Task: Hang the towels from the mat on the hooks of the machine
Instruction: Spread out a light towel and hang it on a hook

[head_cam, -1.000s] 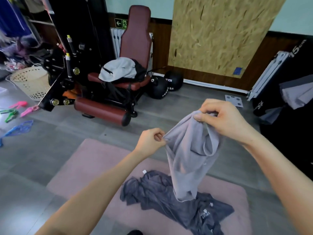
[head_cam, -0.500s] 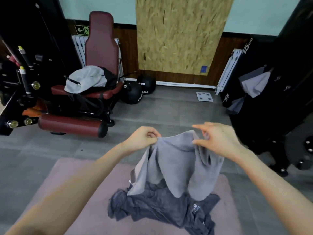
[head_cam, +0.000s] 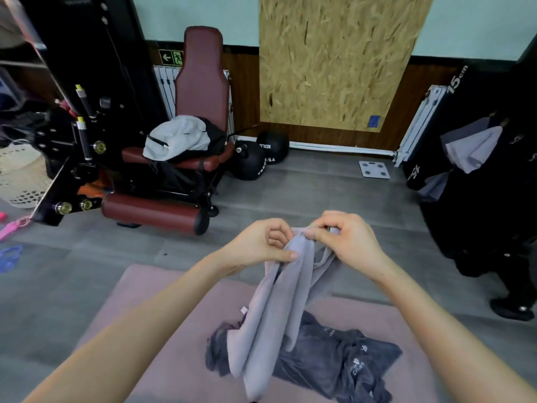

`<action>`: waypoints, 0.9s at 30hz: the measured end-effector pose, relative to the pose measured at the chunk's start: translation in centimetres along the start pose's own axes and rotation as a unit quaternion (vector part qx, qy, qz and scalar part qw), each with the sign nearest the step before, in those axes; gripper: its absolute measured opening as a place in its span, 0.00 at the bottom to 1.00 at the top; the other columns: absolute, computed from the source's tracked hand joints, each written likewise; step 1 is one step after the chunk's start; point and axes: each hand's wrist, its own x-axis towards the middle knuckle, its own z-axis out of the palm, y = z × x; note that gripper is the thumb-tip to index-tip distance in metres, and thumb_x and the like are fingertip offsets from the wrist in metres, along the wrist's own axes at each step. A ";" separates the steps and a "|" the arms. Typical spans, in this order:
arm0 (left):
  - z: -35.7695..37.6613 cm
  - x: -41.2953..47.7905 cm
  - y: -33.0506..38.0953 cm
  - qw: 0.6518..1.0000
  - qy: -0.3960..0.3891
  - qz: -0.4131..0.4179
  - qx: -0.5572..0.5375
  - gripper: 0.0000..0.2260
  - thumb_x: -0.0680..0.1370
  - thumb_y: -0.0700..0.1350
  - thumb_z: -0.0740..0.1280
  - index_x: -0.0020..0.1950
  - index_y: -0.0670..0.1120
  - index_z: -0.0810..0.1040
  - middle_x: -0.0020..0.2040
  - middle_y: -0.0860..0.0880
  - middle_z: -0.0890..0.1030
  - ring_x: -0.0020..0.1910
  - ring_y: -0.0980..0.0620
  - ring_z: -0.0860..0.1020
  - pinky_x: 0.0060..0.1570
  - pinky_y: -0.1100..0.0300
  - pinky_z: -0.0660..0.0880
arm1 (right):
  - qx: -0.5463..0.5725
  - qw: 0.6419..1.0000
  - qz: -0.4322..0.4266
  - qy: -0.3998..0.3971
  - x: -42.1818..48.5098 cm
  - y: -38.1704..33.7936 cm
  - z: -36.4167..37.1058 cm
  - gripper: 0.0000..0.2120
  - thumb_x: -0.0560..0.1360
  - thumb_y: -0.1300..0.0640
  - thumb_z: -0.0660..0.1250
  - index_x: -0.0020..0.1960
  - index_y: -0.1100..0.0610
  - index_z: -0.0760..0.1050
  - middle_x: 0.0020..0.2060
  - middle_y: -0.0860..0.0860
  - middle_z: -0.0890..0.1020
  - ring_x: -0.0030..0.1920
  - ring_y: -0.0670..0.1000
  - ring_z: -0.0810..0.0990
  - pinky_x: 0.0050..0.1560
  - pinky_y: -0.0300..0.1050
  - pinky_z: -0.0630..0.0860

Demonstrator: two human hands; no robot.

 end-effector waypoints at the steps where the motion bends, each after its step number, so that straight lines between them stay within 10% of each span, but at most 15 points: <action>1: 0.0 -0.3 -0.7 1.000 0.012 0.002 -0.002 0.10 0.68 0.36 0.75 0.43 0.42 0.75 0.38 0.44 0.76 0.38 0.50 0.74 0.43 0.59 0.71 | -0.001 1.000 -0.009 0.004 0.0 -0.4 -0.1 0.05 0.70 0.50 0.71 0.36 0.43 0.80 0.37 0.40 0.81 0.42 0.43 0.78 0.47 0.44 0.72; 11: 2.7 0.4 -5.9 0.968 0.202 0.005 0.147 0.07 0.59 0.43 0.63 0.36 0.50 0.74 0.33 0.46 0.77 0.30 0.57 0.69 0.35 0.66 0.69 | 0.002 0.995 -0.069 0.074 -0.3 -2.3 -3.4 0.05 0.70 0.50 0.70 0.36 0.43 0.81 0.36 0.43 0.81 0.41 0.45 0.79 0.46 0.48 0.74; 21: -2.7 0.6 -9.3 0.948 0.159 -0.073 0.267 0.11 0.70 0.44 0.74 0.34 0.54 0.75 0.34 0.54 0.80 0.33 0.67 0.76 0.36 0.73 0.69 | -0.071 0.979 0.042 0.185 -1.1 2.5 -10.3 0.06 0.72 0.49 0.69 0.37 0.40 0.79 0.39 0.37 0.82 0.46 0.44 0.79 0.55 0.51 0.74; 27: -4.0 2.4 -4.5 0.952 0.127 -0.005 0.277 0.05 0.73 0.50 0.70 0.37 0.56 0.78 0.38 0.55 0.82 0.40 0.57 0.79 0.46 0.58 0.74 | -0.177 0.972 0.133 0.077 -1.4 4.6 -7.2 0.13 0.67 0.41 0.71 0.51 0.39 0.78 0.32 0.41 0.78 0.39 0.39 0.76 0.44 0.36 0.70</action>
